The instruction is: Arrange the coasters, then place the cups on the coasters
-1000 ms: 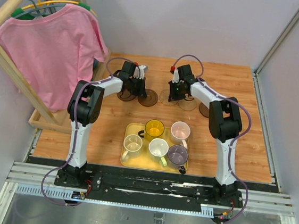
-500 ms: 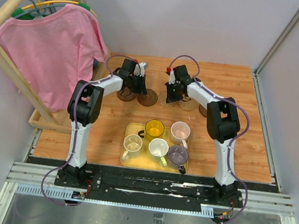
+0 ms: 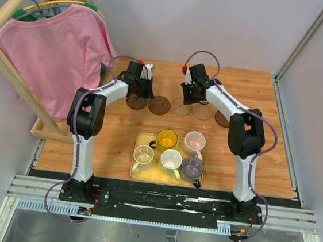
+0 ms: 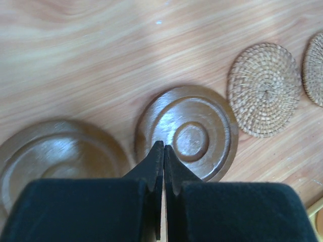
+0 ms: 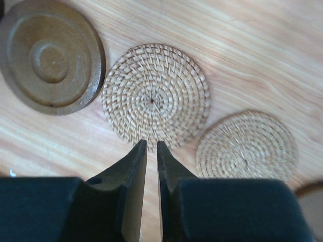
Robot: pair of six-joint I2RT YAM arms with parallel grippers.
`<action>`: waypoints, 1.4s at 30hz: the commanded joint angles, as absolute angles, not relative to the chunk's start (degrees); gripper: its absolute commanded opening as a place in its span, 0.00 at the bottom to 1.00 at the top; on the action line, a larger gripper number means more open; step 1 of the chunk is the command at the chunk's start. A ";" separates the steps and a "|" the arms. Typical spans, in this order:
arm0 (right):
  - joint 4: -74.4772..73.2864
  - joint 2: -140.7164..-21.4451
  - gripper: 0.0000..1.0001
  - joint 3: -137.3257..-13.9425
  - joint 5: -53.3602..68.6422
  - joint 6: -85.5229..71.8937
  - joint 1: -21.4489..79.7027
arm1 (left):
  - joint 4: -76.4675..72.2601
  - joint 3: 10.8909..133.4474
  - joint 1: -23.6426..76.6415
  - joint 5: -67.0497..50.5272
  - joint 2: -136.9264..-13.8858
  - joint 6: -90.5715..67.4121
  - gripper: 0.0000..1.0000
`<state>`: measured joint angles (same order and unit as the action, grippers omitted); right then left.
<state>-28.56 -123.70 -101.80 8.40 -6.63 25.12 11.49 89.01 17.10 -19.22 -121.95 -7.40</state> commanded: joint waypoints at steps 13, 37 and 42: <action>-15.12 -99.18 0.10 -72.83 1.19 -12.61 19.90 | 14.04 80.98 11.34 -1.08 -115.66 -4.49 0.01; -12.59 -99.15 0.09 -70.68 6.83 -14.56 19.51 | 20.91 73.46 11.43 2.11 -113.16 -5.74 0.00; -12.21 -98.88 0.09 -70.32 7.36 -14.83 19.52 | 21.15 70.59 11.55 1.41 -110.78 -6.63 0.01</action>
<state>-13.28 -99.42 -70.30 6.24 -13.78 19.81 15.77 74.11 11.38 1.48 -111.90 -5.65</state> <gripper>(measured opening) 0.094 0.010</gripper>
